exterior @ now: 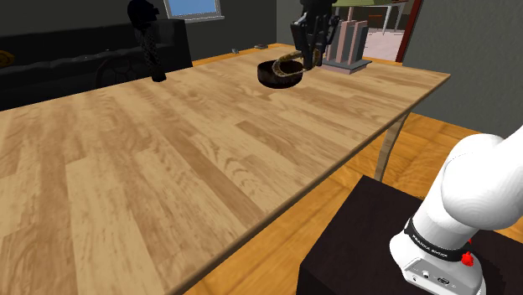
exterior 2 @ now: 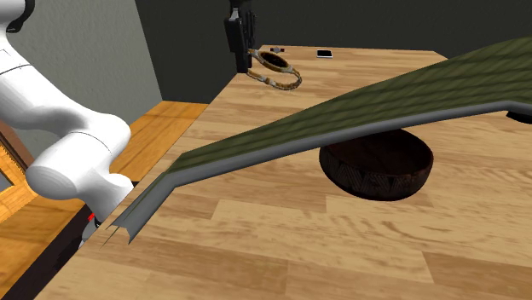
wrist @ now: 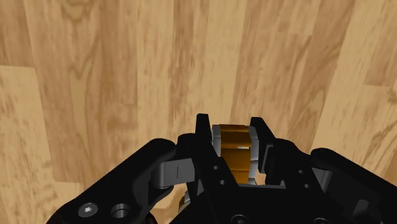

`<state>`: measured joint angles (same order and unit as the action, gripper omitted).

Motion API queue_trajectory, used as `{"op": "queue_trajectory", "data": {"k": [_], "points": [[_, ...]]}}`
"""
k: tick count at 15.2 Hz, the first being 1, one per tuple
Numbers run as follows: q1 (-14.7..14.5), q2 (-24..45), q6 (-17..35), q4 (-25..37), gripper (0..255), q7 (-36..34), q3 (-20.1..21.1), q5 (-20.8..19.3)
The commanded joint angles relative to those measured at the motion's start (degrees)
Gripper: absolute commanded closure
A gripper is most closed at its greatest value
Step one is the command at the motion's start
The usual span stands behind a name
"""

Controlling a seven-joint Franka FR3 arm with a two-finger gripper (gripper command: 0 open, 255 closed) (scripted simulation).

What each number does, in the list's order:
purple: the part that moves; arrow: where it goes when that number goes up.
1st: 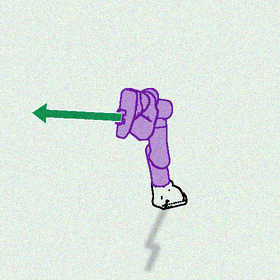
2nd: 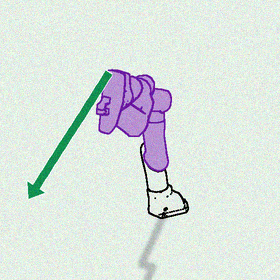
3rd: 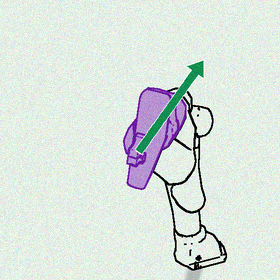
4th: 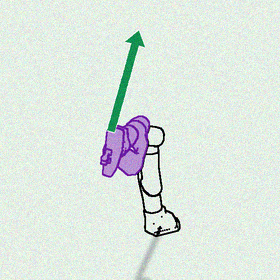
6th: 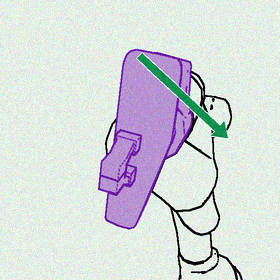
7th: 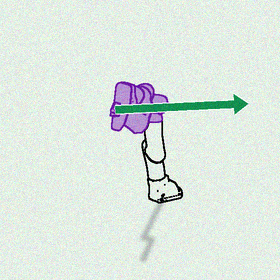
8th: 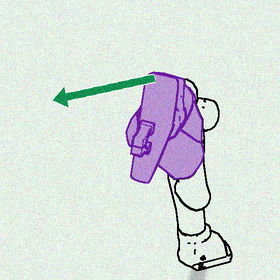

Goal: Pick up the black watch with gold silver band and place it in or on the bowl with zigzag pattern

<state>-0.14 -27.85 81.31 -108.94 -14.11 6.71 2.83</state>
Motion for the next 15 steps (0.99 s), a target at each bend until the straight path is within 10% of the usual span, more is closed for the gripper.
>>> {"op": "queue_trajectory", "data": {"k": [1, 15], "points": [[0.08, 0.92, -1.60, 2.51, 255, 0.02, -0.06, -0.12], [4.37, 24.31, -1.41, 25.60, 255, 11.08, -6.99, -3.18]]}}
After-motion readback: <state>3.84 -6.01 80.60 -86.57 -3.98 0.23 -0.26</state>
